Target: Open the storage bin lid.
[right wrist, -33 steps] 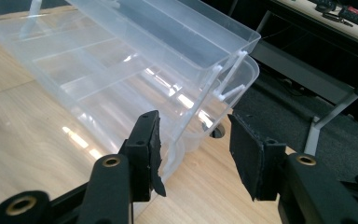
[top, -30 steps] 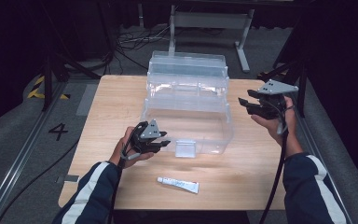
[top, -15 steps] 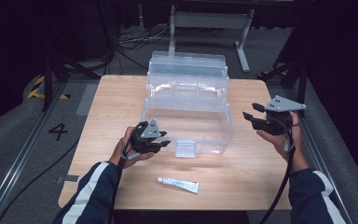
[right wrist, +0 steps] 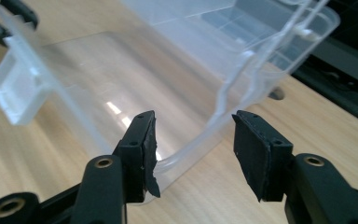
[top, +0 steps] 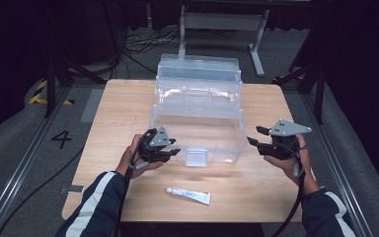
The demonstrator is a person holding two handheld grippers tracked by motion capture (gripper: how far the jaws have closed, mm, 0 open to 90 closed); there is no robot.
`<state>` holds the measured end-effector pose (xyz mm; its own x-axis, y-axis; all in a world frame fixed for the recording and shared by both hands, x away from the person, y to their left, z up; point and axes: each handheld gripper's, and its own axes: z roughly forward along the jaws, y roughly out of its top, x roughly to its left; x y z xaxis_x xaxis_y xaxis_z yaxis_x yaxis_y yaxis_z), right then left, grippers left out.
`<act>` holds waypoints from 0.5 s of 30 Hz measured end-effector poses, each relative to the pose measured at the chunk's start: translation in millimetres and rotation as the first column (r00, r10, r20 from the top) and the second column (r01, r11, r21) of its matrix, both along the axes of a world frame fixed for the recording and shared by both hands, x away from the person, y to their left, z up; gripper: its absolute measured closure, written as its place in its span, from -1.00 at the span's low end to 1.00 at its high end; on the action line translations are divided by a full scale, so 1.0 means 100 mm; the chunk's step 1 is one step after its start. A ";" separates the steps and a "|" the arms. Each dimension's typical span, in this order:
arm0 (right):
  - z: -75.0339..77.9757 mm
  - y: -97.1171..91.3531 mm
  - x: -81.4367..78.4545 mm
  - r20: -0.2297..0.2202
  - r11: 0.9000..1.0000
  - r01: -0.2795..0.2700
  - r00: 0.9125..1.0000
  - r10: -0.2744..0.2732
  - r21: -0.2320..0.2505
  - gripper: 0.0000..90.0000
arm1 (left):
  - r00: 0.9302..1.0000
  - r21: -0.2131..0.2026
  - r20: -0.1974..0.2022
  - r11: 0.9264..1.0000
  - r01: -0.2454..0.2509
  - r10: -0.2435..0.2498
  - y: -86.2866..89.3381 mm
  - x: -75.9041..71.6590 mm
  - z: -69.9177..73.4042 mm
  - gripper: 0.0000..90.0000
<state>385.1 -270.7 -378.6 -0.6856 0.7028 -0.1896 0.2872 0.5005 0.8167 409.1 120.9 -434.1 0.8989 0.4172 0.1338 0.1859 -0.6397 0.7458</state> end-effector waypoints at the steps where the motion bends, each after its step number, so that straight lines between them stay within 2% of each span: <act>1: -0.03 0.04 -0.02 -0.008 1.000 -0.016 1.000 0.015 -0.008 0.10 | 1.000 0.000 0.005 1.000 0.001 -0.001 0.00 0.00 0.01 0.33; 8: -0.20 0.28 -0.11 -0.055 0.994 -0.095 0.994 0.092 -0.054 0.08 | 1.000 -0.004 0.013 1.000 -0.003 0.003 0.01 -0.04 0.04 0.31; 11: -0.26 0.41 -0.16 -0.073 0.987 -0.135 0.989 0.129 -0.087 0.06 | 1.000 -0.005 0.023 1.000 -0.005 0.006 0.04 -0.06 0.06 0.30; 15: -0.29 0.50 -0.19 -0.066 0.984 -0.151 0.987 0.146 -0.097 0.04 | 0.999 -0.004 0.030 1.000 -0.011 0.011 0.07 -0.07 0.09 0.26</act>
<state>366.3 -220.6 -407.2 -0.7929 0.5716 -0.2112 0.2491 0.6203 0.7437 401.9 128.2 -425.5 0.8898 0.4277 0.1593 0.1705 -0.6352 0.7533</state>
